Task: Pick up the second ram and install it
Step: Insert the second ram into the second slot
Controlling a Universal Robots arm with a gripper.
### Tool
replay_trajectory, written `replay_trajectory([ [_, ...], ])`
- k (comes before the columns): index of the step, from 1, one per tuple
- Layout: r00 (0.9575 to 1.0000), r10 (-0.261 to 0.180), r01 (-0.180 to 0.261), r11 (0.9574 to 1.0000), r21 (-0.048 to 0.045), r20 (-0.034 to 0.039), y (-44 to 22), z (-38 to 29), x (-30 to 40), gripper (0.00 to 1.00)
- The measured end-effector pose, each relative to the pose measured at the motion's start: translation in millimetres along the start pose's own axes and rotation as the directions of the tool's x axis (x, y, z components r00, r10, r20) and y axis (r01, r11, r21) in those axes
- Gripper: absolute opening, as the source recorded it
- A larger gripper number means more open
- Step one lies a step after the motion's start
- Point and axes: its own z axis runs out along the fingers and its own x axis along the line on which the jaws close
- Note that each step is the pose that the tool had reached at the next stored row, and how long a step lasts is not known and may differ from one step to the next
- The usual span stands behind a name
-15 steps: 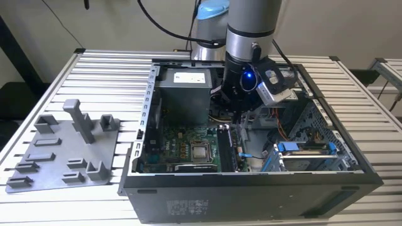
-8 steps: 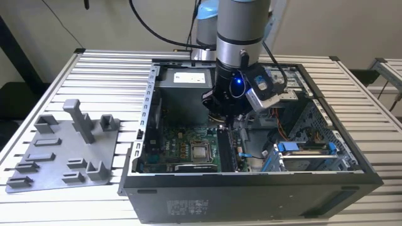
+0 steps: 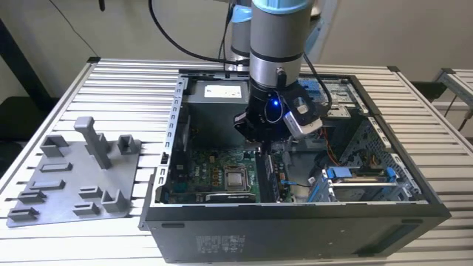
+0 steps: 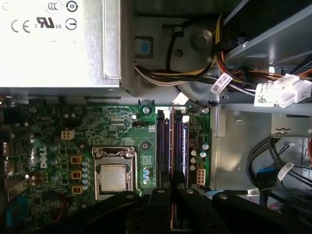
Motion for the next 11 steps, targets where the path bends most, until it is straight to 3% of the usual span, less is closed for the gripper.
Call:
replay_trajectory([
  [2, 1.0, -0.002, 0.002, 1.0, 0.0001, -0.0037, -1.2, 2.4, 0.3, 0.14],
  [11, 1.0, -0.002, 0.002, 1.0, 0.0001, -0.0039, -15.0, 18.9, 1.3, 0.14],
])
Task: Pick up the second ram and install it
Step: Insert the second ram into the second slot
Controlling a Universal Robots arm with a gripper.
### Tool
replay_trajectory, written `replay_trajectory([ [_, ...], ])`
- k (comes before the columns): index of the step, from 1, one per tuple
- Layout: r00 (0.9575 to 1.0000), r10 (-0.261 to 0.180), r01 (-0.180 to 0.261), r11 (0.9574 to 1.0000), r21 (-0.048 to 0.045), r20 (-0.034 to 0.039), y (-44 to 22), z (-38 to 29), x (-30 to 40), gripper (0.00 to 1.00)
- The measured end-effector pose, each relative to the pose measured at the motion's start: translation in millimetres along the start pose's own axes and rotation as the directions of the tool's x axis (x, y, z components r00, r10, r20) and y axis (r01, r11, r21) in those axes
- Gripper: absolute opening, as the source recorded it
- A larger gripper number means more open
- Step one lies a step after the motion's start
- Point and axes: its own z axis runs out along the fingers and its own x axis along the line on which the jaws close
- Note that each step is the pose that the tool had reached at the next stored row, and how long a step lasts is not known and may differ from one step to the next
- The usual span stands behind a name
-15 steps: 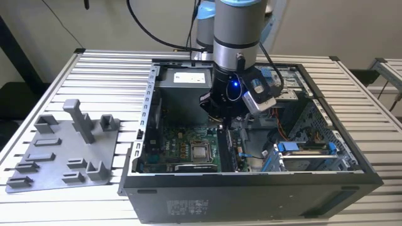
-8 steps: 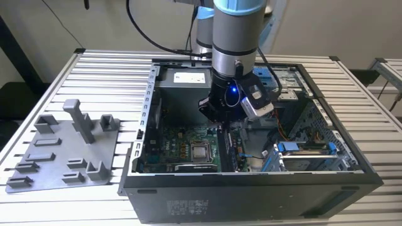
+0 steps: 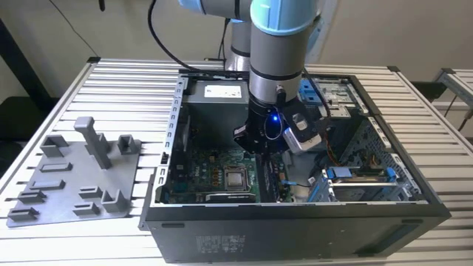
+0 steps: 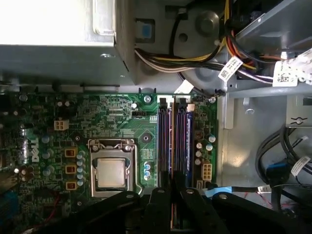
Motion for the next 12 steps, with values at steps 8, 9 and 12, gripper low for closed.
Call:
replay_trajectory([
  [8, 1.0, 0.0, 0.0, 1.0, 0.0011, -0.0031, -7.4, 7.0, -0.3, 0.14],
  [9, 1.0, 0.0, 0.0, 1.0, 0.001, -0.0046, -7.4, 7.7, -0.5, 0.14],
  [12, 1.0, 0.002, -0.002, 1.0, 0.001, -0.009, -7.7, 9.1, -2.8, 0.14],
])
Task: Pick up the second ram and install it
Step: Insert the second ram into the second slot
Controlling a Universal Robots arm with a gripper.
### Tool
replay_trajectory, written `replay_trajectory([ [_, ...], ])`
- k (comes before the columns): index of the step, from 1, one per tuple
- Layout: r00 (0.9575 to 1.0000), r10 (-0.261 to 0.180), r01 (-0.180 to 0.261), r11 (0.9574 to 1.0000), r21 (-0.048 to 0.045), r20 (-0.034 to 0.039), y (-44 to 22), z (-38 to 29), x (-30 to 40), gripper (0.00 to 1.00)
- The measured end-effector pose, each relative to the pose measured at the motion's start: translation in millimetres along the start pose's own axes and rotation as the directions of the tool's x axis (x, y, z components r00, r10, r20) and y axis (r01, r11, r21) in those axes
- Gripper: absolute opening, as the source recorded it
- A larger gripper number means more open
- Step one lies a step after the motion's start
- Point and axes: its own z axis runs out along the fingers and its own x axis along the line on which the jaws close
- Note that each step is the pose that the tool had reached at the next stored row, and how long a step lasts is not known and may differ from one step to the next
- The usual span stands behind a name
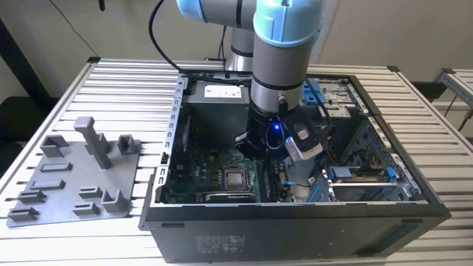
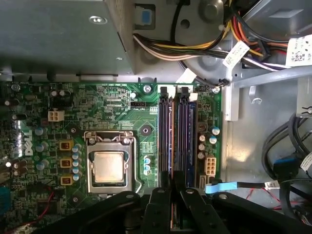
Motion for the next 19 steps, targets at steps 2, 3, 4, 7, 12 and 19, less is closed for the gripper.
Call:
replay_trajectory([
  [2, 1.0, 0.009, -0.009, 1.0, -0.0018, -0.0002, 0.1, 2.7, -0.1, 0.14],
  [3, 0.9999, 0.016, -0.016, 0.9999, -0.004, -0.0003, 0.0, 4.1, -0.1, 0.14],
  [4, 0.9997, 0.023, -0.023, 0.9997, -0.0057, -0.0005, 0.0, 5.3, 0.0, 0.14],
  [7, 0.9992, 0.04, -0.04, 0.9992, -0.0071, -0.0008, -0.1, 9.4, 0.2, 0.14],
  [12, 0.9992, 0.04, -0.04, 0.9992, -0.0071, -0.0008, -0.1, 10.1, 0.3, 0.14],
  [19, 0.9992, 0.04, -0.04, 0.9992, -0.007, -0.0008, -0.1, 13.7, 1.0, 0.14],
])
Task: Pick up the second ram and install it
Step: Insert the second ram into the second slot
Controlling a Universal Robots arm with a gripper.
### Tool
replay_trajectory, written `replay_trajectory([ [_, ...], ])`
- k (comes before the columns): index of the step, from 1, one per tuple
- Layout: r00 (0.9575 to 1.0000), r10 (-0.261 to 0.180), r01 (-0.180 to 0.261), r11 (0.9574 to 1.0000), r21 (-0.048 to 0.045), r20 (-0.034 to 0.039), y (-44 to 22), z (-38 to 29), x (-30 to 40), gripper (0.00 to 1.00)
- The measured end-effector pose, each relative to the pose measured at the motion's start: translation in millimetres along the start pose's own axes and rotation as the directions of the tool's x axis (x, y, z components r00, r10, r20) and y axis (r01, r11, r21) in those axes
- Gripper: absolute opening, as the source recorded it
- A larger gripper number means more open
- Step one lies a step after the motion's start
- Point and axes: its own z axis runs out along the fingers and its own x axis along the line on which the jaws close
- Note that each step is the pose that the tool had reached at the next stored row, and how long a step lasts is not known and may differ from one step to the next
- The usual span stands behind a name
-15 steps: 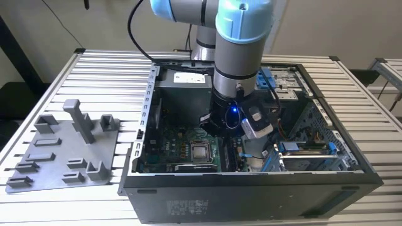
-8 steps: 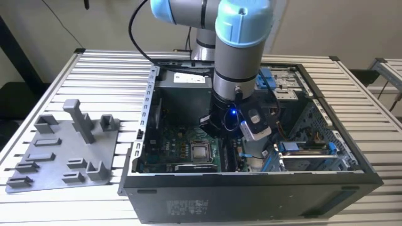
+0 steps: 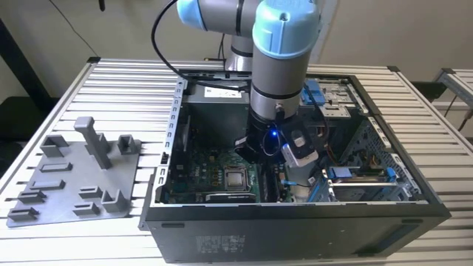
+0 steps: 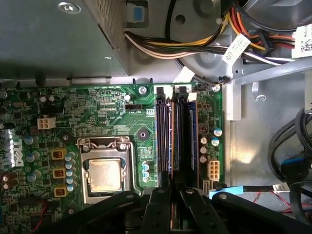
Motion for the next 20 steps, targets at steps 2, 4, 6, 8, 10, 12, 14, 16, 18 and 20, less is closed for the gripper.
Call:
replay_trajectory([
  [2, 1.0, 0.0, 0.0, 1.0, 0.0003, 0.0, 0.0, 1.3, 0.2, 0.14],
  [4, 1.0, 0.0, 0.0, 1.0, 0.0003, -0.0001, -0.1, 1.8, 0.3, 0.14],
  [6, 1.0, 0.0, 0.0, 1.0, 0.0, 0.0, 0.0, 2.6, 0.4, 0.14],
  [8, 1.0, 0.0, 0.0, 1.0, 0.0, 0.0, 0.0, 3.0, 0.4, 0.14],
  [10, 1.0, 0.0, 0.0, 1.0, -0.0002, 0.0001, 0.2, 4.6, 0.5, 0.14],
  [12, 1.0, 0.0, 0.0, 1.0, 0.0005, -0.0001, 0.7, 5.2, 0.6, 0.14],
  [14, 1.0, 0.0, 0.0, 1.0, -0.0003, 0.0001, 1.8, 5.8, 0.7, 0.14],
  [16, 1.0, 0.0, 0.0, 1.0, -0.0003, 0.0, 2.3, 5.8, 0.7, 0.14],
  [18, 1.0, 0.0, 0.0, 1.0, -0.0001, 0.0, 2.3, 5.8, 0.7, 0.14],
  [20, 1.0, 0.0, 0.0, 1.0, 0.0, 0.0, 2.4, 5.7, 0.7, 0.14],
])
